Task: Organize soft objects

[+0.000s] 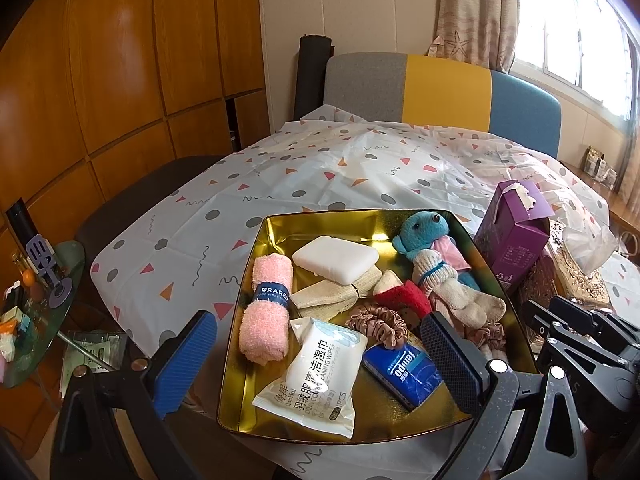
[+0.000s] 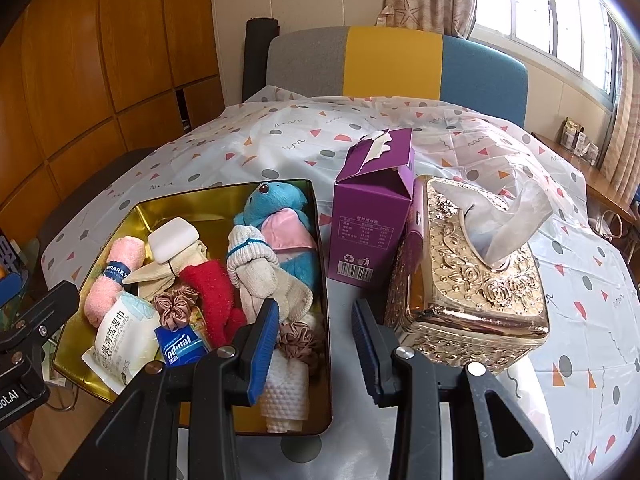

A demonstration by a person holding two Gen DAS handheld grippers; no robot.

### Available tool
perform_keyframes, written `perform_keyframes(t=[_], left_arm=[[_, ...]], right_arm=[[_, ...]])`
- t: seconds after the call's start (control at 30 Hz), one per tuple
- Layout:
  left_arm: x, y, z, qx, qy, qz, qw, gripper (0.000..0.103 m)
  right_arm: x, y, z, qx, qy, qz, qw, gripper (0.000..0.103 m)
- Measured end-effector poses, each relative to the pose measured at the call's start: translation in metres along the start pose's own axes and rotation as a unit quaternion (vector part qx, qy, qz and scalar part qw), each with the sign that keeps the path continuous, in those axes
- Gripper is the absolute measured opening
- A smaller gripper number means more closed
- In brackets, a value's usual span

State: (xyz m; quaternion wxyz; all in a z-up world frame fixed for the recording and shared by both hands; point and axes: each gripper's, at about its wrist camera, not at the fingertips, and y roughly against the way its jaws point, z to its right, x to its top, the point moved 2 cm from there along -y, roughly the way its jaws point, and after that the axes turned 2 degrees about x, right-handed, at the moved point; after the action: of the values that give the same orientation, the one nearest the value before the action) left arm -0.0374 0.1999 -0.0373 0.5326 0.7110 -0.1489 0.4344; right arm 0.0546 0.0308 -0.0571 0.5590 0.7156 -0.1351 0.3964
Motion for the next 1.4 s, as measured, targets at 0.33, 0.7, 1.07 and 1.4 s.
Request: perform_keyframes(t=[0.33,0.7,1.07,1.4], left_arm=[[-0.0013,0.0006,-0.0023,0.004,0.003,-0.003,1.0000,0.103],[-0.0018,0.0011,-0.0031,0.003,0.004,-0.005,1.0000,0.103],[-0.0017,0.0008,-0.0033,0.005,0.004,-0.005,1.0000,0.103],[-0.0026,0.0005,-0.0028,0.005,0.002,-0.009,0.9999,0.103]], right_arm=[[-0.0005,-0.0002,-0.0006,0.000,-0.001,0.000,1.000,0.037],[-0.0006,-0.0009,-0.0021,-0.002,-0.001,0.000,1.000,0.037],[-0.0016,-0.0030,-0.0020,-0.001,-0.002,-0.003,1.000,0.037],[-0.0027,-0.0045,-0.0014,0.000,-0.002,-0.006,1.000,0.037]])
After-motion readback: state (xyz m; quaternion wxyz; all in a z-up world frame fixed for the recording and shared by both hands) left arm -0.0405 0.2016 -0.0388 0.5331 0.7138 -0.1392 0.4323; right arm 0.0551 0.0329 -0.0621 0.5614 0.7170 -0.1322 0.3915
